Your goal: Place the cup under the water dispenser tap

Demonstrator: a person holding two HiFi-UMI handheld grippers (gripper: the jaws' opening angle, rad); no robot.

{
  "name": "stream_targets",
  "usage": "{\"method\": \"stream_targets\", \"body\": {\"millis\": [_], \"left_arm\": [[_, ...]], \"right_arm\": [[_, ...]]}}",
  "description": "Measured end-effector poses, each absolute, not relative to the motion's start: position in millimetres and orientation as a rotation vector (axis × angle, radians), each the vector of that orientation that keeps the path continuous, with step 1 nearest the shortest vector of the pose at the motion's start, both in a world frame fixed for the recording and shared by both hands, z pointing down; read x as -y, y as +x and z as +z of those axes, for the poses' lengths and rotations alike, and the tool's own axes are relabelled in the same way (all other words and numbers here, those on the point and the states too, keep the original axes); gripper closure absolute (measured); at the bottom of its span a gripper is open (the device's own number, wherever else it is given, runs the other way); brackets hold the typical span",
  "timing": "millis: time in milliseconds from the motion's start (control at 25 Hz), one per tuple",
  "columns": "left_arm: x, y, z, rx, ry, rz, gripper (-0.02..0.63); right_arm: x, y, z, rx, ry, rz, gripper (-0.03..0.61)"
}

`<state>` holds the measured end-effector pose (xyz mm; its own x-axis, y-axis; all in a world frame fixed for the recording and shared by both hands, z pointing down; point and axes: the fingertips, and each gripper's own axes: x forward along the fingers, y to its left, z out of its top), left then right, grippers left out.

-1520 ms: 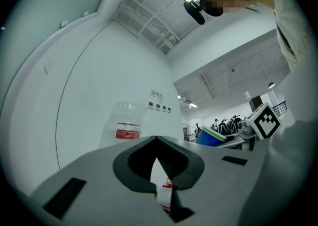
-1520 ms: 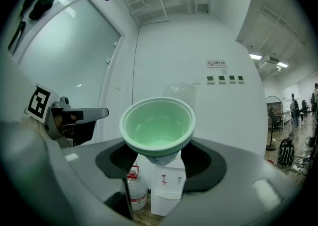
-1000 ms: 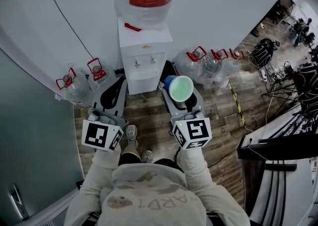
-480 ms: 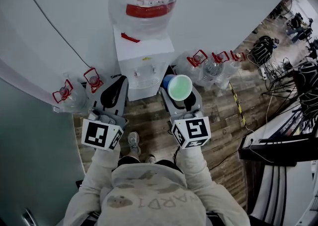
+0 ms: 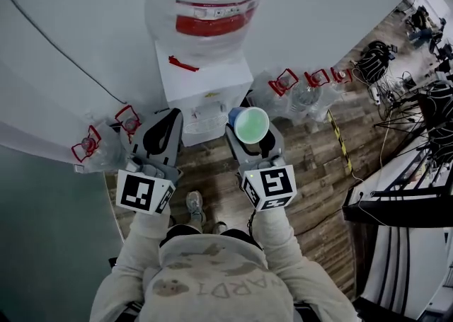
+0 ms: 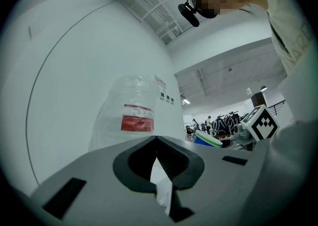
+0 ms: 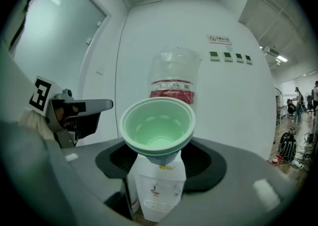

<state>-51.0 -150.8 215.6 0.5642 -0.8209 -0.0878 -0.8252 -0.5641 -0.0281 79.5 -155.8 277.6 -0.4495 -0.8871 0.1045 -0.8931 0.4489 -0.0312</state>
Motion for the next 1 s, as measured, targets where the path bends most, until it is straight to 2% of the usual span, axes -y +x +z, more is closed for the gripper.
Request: {"method": "stream_targets", "body": {"millis": [1000], "left_arm": [[193.4, -85.8, 313.9, -1.423, -2.841, -0.012, 0.607]], "right_arm": [[206.5, 48.3, 417.9, 2.483, 1.606, 0.400, 0.299]]}}
